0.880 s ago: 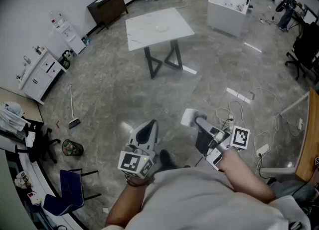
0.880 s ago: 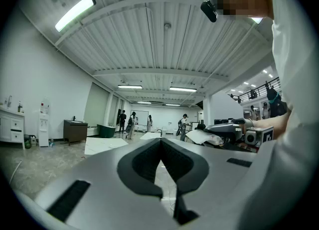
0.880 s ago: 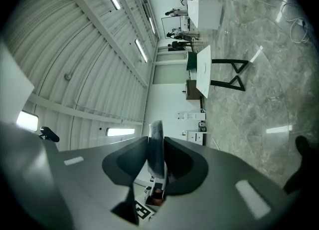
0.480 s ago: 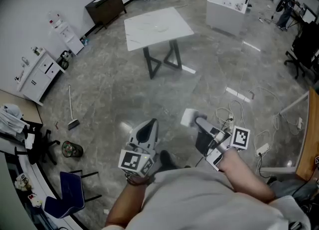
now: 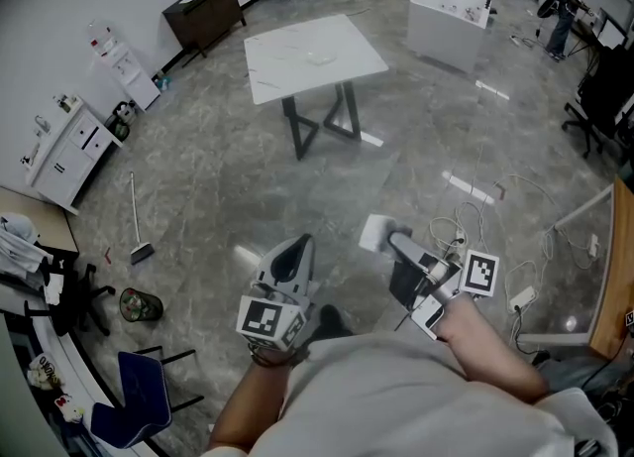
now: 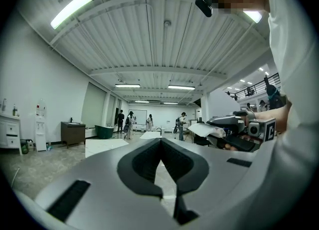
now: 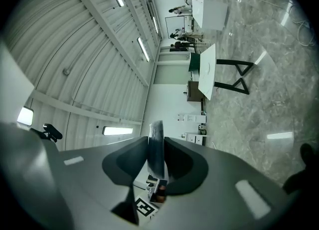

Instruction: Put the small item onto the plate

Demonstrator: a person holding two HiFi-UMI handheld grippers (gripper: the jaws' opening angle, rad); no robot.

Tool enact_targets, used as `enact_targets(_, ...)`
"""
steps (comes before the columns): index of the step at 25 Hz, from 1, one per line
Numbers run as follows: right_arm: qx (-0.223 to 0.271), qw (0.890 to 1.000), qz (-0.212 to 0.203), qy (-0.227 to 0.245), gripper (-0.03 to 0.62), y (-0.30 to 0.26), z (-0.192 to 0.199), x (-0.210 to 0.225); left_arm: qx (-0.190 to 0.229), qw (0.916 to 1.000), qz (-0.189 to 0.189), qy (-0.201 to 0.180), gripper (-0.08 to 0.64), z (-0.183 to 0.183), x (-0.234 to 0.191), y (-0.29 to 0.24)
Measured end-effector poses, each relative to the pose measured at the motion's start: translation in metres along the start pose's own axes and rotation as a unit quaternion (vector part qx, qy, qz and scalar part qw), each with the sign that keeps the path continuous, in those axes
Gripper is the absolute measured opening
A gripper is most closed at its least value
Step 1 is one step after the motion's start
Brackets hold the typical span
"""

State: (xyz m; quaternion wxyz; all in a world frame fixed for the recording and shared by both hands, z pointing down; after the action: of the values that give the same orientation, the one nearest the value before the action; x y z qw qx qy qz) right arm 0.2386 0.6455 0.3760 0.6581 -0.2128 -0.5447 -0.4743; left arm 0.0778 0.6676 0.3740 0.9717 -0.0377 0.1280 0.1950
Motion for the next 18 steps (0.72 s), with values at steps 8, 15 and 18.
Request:
enact_targets(8,0.012,1.000,0.003,0.022,0.098,-0.104,-0.010,0.010,-0.001,1.0000,0.009,0.002,0.006,-0.042,-0.096,-0.018)
enact_targets(15,0.055,0.998,0.012,0.025,0.098,-0.158,-0.040,0.032,-0.018,0.9992,0.036,-0.007,0.006,-0.056,-0.152,-0.051)
enact_targets(18,0.059,0.998,0.017,0.031,0.098,-0.169,-0.055,0.044,-0.014,0.9991,0.038,-0.010,0.006,-0.061,-0.167,-0.066)
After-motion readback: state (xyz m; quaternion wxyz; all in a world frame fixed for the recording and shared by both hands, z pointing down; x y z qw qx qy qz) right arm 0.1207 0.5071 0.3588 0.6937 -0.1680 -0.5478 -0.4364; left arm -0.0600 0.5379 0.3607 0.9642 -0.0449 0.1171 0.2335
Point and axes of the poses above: the fingertips, and each gripper's own axes: y backward along the fingers, x to its right, z out of its underside, the point moved 1 cm from there along y, backward along the fingers, and after that the axes turned 11 degrees about y, right-handed, at the moved point
